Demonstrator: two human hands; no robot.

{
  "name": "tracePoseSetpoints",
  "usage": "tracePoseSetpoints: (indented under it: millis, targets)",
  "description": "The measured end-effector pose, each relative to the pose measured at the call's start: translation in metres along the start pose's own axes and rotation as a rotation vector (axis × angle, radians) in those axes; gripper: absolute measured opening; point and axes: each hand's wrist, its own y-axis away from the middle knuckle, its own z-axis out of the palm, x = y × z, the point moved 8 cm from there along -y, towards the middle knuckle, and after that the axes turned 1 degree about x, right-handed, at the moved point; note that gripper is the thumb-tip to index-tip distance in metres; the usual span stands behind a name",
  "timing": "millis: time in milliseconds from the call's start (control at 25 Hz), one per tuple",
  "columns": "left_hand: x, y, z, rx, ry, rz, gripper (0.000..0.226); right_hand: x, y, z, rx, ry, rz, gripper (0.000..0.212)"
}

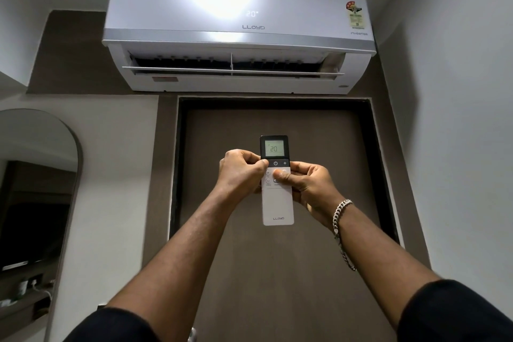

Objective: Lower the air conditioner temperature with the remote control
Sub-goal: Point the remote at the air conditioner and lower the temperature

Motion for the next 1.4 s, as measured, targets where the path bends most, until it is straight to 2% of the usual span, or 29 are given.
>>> tracePoseSetpoints:
  millis: [240,520,920,1160,1400]
  targets:
    - [0.002,0.002,-0.002,0.003,0.024,-0.006,0.012,-0.004,0.004,0.000,0.005,0.010,0.005,0.045]
    - [0.003,0.000,-0.002,0.031,0.013,0.011,0.012,-0.011,0.005,0.002,0.005,0.006,-0.002,0.034]
    - [-0.003,-0.001,0.004,0.019,0.003,-0.012,0.014,-0.002,0.003,-0.002,0.017,0.024,0.007,0.043]
    - [-0.008,-0.005,0.005,0.033,0.001,-0.007,0.015,-0.002,0.000,-0.003,0.007,0.020,-0.003,0.025]
    - [-0.012,-0.008,0.006,0.055,-0.025,-0.001,0.012,0.004,-0.003,-0.002,0.015,0.023,0.000,0.039]
